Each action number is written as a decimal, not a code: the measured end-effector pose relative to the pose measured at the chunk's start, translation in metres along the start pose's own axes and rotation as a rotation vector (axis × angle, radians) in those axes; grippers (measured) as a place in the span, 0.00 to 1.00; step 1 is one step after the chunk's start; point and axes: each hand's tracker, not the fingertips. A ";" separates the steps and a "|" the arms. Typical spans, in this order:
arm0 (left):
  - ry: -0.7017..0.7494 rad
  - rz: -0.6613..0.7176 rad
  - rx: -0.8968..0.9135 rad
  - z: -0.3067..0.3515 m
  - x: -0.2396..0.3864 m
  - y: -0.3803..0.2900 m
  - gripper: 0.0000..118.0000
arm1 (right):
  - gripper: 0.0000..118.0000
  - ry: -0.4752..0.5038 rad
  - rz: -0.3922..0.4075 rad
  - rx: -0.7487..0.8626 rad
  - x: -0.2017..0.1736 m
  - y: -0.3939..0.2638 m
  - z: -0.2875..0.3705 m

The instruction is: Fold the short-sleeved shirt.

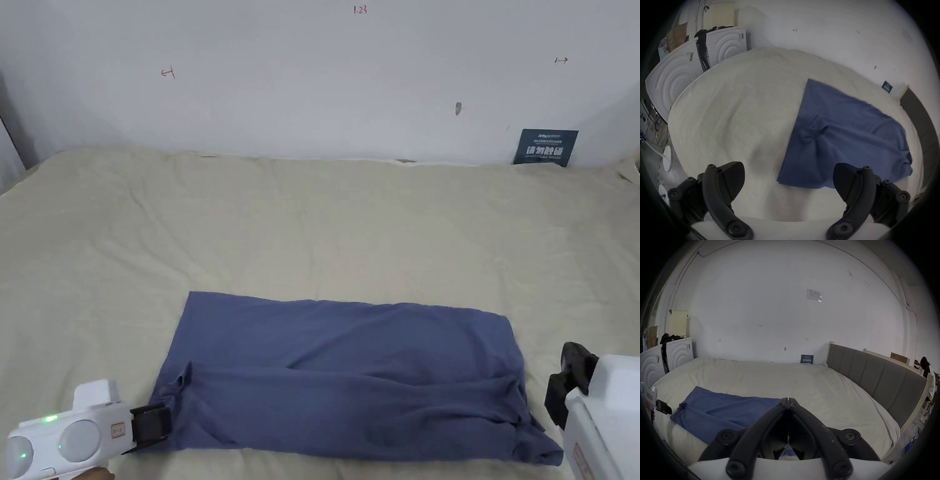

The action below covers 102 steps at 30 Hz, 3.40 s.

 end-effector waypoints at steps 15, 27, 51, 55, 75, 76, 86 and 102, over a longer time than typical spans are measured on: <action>-0.061 -0.117 0.065 0.010 0.019 -0.012 0.05 | 0.67 0.021 -0.097 -0.374 0.026 -0.055 -0.089; -0.096 -0.114 0.086 0.030 0.012 -0.004 0.05 | 0.14 0.116 -0.207 -0.691 0.023 -0.120 -0.147; -0.052 -0.048 -0.109 0.020 -0.021 -0.068 0.05 | 0.12 0.086 -0.177 -0.699 0.042 -0.161 -0.045; 0.007 -0.086 -0.110 0.028 -0.012 -0.065 0.50 | 0.31 0.075 -0.151 -0.693 0.038 -0.140 -0.036; -0.176 -0.208 0.731 0.193 0.099 0.019 0.57 | 0.66 0.102 -0.012 0.119 0.002 0.040 0.019; -0.176 -0.224 0.737 0.190 0.104 0.018 0.39 | 0.49 0.099 -0.008 0.122 -0.001 0.040 0.018; -0.208 -0.257 0.621 0.149 0.114 0.040 0.00 | 0.02 0.127 -0.050 0.142 -0.011 0.043 -0.007; -0.186 -0.132 0.088 -0.066 0.088 0.182 0.35 | 0.02 0.100 -0.010 0.037 -0.029 0.044 -0.114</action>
